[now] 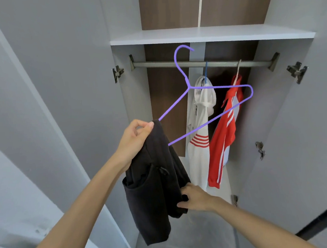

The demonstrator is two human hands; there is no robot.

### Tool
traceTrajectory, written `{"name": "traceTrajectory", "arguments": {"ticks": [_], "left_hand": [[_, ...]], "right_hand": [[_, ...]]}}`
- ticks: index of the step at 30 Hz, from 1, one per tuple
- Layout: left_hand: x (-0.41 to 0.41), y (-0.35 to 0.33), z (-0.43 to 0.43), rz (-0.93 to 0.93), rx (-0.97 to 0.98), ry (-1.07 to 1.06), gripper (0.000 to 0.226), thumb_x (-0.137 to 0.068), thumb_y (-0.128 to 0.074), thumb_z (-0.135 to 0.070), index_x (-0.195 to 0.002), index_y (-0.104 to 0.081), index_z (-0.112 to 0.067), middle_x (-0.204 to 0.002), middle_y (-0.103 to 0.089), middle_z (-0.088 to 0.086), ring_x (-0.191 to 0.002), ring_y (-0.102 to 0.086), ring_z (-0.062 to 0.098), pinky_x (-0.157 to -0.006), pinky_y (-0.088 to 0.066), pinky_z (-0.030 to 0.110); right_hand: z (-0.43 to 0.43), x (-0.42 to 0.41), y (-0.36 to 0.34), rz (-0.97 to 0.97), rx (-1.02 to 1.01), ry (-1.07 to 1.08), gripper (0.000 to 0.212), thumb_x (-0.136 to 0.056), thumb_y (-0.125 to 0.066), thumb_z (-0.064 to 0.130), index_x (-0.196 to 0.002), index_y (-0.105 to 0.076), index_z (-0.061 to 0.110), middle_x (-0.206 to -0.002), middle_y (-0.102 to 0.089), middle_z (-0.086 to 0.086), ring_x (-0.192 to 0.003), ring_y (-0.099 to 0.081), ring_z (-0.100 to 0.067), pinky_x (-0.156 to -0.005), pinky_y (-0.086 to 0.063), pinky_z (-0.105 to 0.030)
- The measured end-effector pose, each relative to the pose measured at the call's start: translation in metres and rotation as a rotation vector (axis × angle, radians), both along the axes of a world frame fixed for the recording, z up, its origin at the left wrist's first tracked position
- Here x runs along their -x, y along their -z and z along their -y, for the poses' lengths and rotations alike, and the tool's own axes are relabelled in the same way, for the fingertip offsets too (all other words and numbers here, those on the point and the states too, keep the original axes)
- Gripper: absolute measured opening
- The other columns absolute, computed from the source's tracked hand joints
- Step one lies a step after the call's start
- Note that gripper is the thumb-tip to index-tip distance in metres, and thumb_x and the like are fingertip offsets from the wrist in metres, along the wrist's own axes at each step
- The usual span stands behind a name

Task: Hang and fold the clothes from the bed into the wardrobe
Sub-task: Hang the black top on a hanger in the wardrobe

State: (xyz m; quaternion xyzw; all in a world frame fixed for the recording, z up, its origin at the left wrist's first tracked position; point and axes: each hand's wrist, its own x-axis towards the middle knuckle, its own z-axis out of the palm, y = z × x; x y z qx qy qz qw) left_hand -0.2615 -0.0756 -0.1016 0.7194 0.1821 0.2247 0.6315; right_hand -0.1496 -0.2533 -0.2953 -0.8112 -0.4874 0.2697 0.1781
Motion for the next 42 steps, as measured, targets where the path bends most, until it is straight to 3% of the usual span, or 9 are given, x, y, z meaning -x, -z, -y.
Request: {"name": "traceTrajectory", "arguments": {"ticks": [4,6,8,16,26,30,33,37,42], "left_hand": [[0.013,-0.001,0.001,-0.002,-0.028,-0.008,0.028,-0.094,-0.056,-0.037,-0.097,-0.056,-0.009,-0.073,-0.073,-0.004,-0.067,-0.067,0.006,-0.061,-0.049,0.014],[0.020,0.003,-0.002,-0.029,-0.076,-0.038,0.029,-0.093,-0.056,-0.040,-0.092,-0.057,-0.011,-0.071,-0.069,0.002,-0.065,-0.063,0.012,-0.064,-0.047,0.019],[0.027,0.007,-0.005,-0.065,-0.139,-0.059,0.030,-0.090,-0.057,-0.044,-0.082,-0.057,-0.015,-0.062,-0.058,0.007,-0.058,-0.054,0.013,-0.059,-0.042,0.019],[0.056,0.044,-0.026,-0.128,-0.333,0.002,0.035,-0.090,-0.062,-0.034,-0.062,-0.049,-0.017,-0.040,-0.031,-0.010,-0.039,-0.023,0.004,-0.042,-0.023,0.011],[0.069,0.084,-0.038,-0.190,-0.498,0.015,0.032,-0.089,-0.065,-0.026,-0.060,-0.053,-0.024,-0.042,-0.046,-0.008,-0.041,-0.036,0.003,-0.049,-0.031,0.009],[0.066,0.089,-0.028,-0.367,-0.689,0.006,0.022,-0.086,-0.065,-0.042,-0.070,-0.059,-0.028,-0.072,-0.069,-0.020,-0.072,-0.063,-0.004,-0.066,-0.049,0.027],[0.064,0.091,-0.017,-0.350,-0.688,-0.113,0.022,-0.086,-0.065,-0.044,-0.070,-0.059,-0.030,-0.072,-0.070,-0.020,-0.075,-0.063,-0.003,-0.069,-0.049,0.030],[0.051,0.088,-0.001,-0.172,-0.387,-0.181,0.025,-0.087,-0.068,-0.027,-0.071,-0.059,-0.011,-0.054,-0.063,-0.006,-0.053,-0.055,0.006,-0.060,-0.043,0.013],[0.045,0.078,0.007,-0.081,-0.224,-0.124,0.028,-0.086,-0.070,-0.028,-0.065,-0.059,-0.012,-0.045,-0.052,-0.006,-0.045,-0.046,0.004,-0.050,-0.040,0.010]], "right_hand": [[0.023,-0.007,0.008,0.031,0.121,0.038,0.008,-0.088,-0.061,0.024,-0.094,-0.057,0.026,-0.069,-0.049,0.015,-0.072,-0.054,-0.006,-0.068,-0.036,-0.012],[0.034,-0.012,0.010,0.031,0.160,0.081,0.032,-0.088,-0.058,0.021,-0.120,-0.055,0.024,-0.080,-0.057,0.009,-0.086,-0.057,-0.012,-0.088,-0.042,-0.021],[0.044,-0.022,0.011,0.179,0.189,0.075,0.036,-0.087,-0.051,0.021,-0.123,-0.049,0.026,-0.089,-0.061,0.000,-0.100,-0.057,-0.023,-0.111,-0.024,-0.041],[0.086,-0.067,-0.016,0.668,0.407,0.142,0.037,-0.098,-0.029,0.038,-0.128,-0.049,0.030,-0.125,-0.060,0.005,-0.136,-0.025,-0.028,-0.109,0.002,-0.068],[0.129,-0.088,-0.031,0.752,0.301,0.352,0.033,-0.099,-0.042,0.035,-0.131,-0.039,0.032,-0.147,-0.038,0.012,-0.128,-0.033,-0.026,-0.102,-0.032,-0.046],[0.120,-0.081,-0.049,0.846,0.109,0.407,0.026,-0.103,-0.036,0.022,-0.126,-0.047,0.024,-0.138,-0.048,0.005,-0.120,-0.042,-0.025,-0.102,-0.035,-0.040],[0.111,-0.070,-0.066,0.749,-0.155,0.357,0.022,-0.103,-0.038,0.022,-0.119,-0.053,0.019,-0.148,-0.039,0.002,-0.125,-0.041,-0.029,-0.103,-0.040,-0.038],[0.090,-0.047,-0.087,0.529,-0.467,0.172,0.007,-0.097,-0.053,0.018,-0.102,-0.055,0.021,-0.162,-0.002,-0.003,-0.147,-0.011,-0.020,-0.118,-0.020,-0.029],[0.077,-0.043,-0.107,0.271,-0.481,0.226,0.045,-0.081,-0.070,0.014,-0.105,-0.034,0.027,-0.135,-0.044,0.003,-0.126,-0.043,-0.016,-0.096,-0.041,-0.034]]}}
